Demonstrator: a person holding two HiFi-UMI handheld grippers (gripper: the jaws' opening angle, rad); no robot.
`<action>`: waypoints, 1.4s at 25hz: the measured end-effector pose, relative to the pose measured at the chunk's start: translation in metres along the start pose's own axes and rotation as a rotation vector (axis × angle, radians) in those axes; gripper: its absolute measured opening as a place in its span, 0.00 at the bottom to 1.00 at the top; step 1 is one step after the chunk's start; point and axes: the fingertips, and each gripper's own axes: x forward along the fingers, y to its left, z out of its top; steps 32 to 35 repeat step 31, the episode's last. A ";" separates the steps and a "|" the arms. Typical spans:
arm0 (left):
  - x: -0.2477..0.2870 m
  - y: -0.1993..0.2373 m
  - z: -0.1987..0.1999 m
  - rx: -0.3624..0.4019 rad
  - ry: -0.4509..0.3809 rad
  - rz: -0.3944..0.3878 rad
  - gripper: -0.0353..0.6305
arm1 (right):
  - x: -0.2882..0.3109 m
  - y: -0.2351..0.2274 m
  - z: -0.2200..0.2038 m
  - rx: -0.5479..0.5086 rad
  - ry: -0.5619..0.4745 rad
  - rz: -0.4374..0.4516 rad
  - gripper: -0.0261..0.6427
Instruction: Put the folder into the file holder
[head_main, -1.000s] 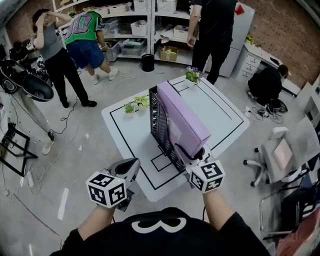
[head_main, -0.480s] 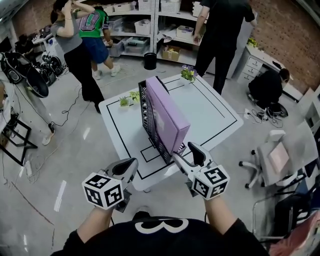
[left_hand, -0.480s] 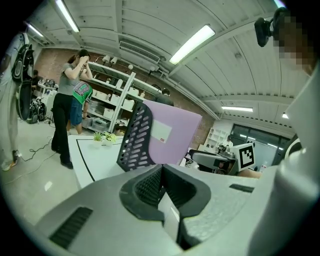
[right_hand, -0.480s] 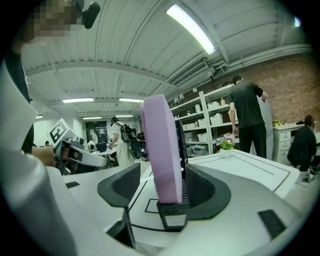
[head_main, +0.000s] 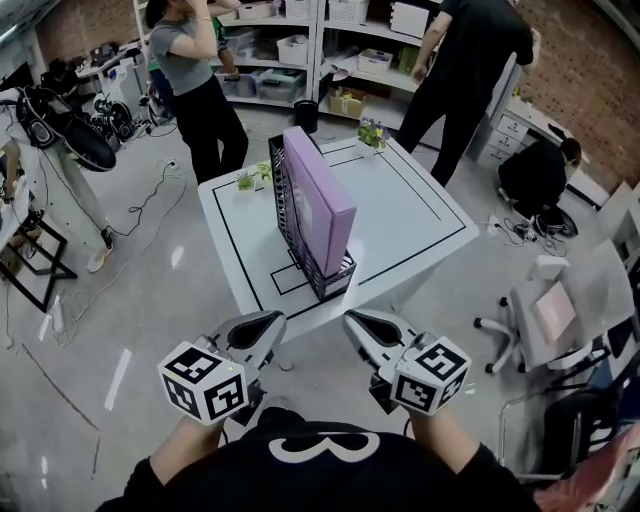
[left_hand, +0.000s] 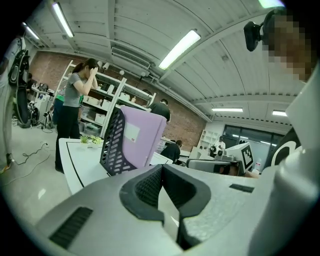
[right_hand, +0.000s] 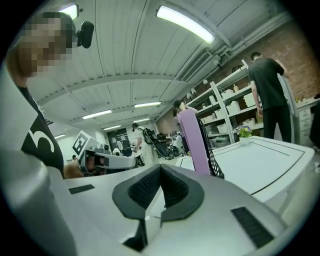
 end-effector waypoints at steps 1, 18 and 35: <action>-0.001 -0.008 -0.002 0.014 -0.003 -0.005 0.06 | -0.006 0.003 -0.003 0.007 -0.001 0.002 0.05; 0.006 -0.052 -0.028 0.033 0.004 -0.045 0.06 | -0.049 0.010 -0.021 0.023 0.001 0.024 0.04; 0.013 -0.051 -0.037 0.043 0.021 -0.039 0.06 | -0.051 0.008 -0.026 0.026 0.002 0.033 0.04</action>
